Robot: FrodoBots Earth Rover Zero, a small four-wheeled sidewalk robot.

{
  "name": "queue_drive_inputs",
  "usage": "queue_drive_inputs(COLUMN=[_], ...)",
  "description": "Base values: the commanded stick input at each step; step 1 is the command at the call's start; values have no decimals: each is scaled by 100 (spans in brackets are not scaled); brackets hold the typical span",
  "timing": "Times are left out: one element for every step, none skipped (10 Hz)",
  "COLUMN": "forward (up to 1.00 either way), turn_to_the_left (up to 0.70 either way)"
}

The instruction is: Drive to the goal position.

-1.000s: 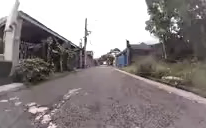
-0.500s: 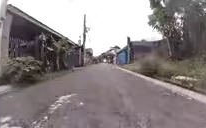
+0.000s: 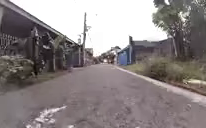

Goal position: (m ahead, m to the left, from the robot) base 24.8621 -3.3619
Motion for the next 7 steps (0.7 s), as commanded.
queue_drive_inputs(forward=[100, 100, 100, 100, 100, 100, 100], turn_to_the_left=[0, 0, 0, 0, 0, 0, 0])
